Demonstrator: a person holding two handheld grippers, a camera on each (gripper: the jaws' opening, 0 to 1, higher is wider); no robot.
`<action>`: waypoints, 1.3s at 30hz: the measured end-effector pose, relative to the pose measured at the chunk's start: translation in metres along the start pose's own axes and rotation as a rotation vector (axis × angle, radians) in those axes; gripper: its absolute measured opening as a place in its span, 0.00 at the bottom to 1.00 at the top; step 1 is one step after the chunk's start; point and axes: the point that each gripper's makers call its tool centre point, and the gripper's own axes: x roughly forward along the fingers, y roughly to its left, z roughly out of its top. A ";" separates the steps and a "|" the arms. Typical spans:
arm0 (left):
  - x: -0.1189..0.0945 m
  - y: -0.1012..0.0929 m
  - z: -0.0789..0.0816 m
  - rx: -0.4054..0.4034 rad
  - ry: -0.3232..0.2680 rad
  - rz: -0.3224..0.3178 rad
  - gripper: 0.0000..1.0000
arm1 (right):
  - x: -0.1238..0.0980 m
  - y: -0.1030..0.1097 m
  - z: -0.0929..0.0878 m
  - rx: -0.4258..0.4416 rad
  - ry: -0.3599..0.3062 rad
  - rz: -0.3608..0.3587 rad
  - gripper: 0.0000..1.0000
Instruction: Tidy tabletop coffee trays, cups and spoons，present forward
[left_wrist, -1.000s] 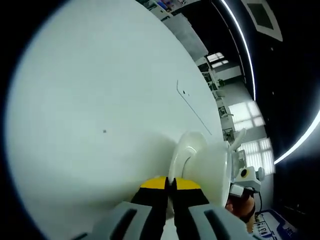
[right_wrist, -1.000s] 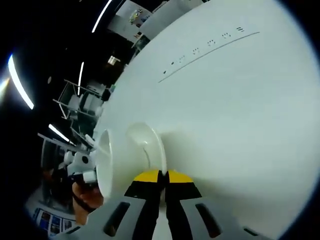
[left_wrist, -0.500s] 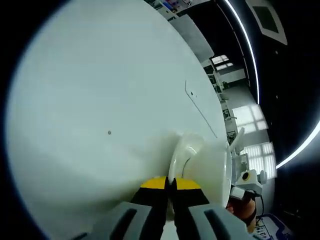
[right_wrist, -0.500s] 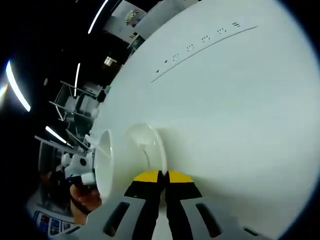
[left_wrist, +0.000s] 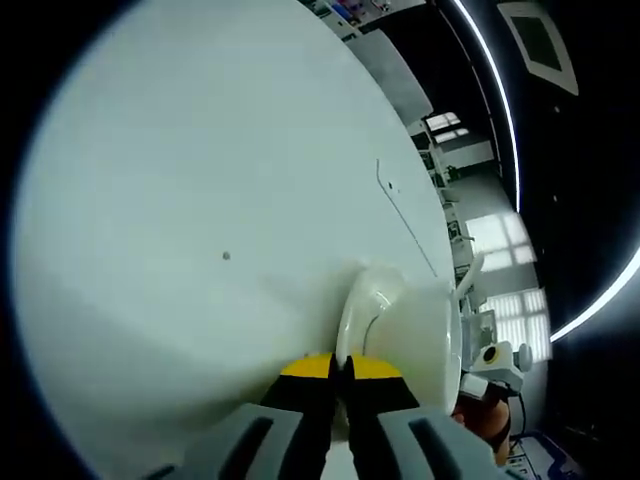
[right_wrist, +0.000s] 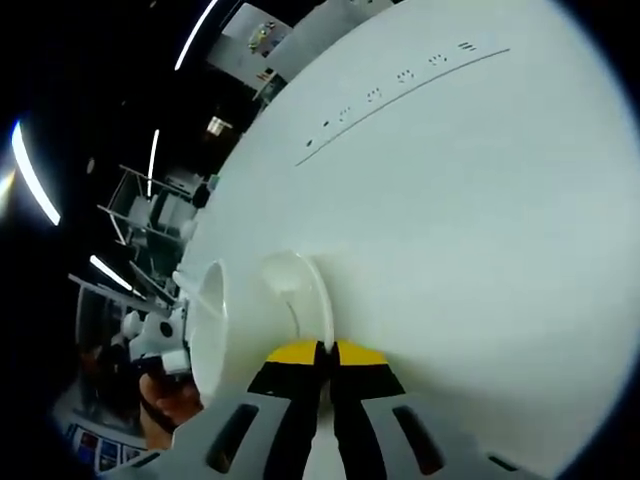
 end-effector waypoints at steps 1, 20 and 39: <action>0.000 0.000 0.000 0.006 -0.002 0.001 0.06 | 0.000 0.000 0.001 -0.003 -0.005 0.000 0.05; -0.003 -0.001 0.006 0.222 -0.127 0.030 0.11 | -0.006 0.031 -0.041 -0.129 -0.134 -0.026 0.17; -0.076 -0.039 0.009 0.654 -0.457 0.058 0.14 | -0.073 0.072 -0.032 -0.426 -0.359 -0.033 0.22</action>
